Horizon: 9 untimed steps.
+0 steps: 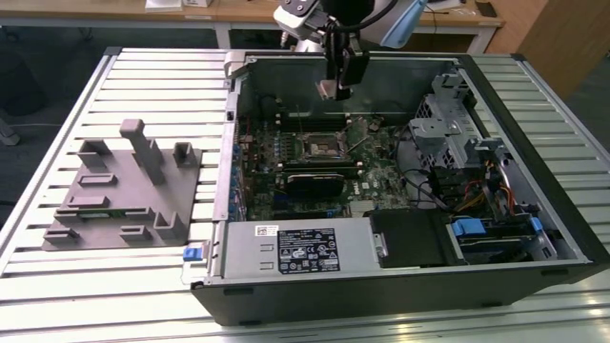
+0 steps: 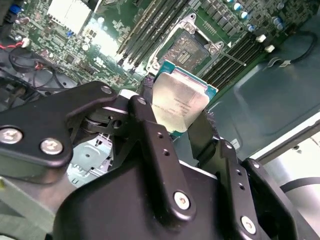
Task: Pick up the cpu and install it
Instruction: 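Place the cpu into insertion slot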
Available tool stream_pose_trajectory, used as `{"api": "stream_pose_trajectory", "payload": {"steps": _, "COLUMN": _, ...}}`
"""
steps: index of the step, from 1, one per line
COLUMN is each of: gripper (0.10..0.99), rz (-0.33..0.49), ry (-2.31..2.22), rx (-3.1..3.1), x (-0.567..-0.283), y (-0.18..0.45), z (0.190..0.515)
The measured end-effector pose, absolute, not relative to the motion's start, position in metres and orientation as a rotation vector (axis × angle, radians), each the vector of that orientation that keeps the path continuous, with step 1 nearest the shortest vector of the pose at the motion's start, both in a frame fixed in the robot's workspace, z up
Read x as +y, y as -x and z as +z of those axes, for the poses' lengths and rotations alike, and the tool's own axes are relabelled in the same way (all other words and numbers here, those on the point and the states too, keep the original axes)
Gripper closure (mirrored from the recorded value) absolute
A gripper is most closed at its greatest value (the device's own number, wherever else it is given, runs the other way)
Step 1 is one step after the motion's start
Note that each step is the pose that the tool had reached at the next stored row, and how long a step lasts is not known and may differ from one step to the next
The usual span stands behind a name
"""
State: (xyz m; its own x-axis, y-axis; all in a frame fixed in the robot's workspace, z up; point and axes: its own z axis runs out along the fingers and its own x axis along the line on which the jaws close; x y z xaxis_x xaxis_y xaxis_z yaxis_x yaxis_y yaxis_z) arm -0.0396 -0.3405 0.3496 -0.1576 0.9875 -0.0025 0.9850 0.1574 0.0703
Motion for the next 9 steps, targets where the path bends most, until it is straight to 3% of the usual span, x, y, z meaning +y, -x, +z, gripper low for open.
{"api": "stream_pose_trajectory", "payload": {"steps": 9, "gripper": 0.557, "rz": 0.076, "ry": -2.117, "rx": 2.252, "x": -0.339, "y": 0.04, "z": 0.338}}
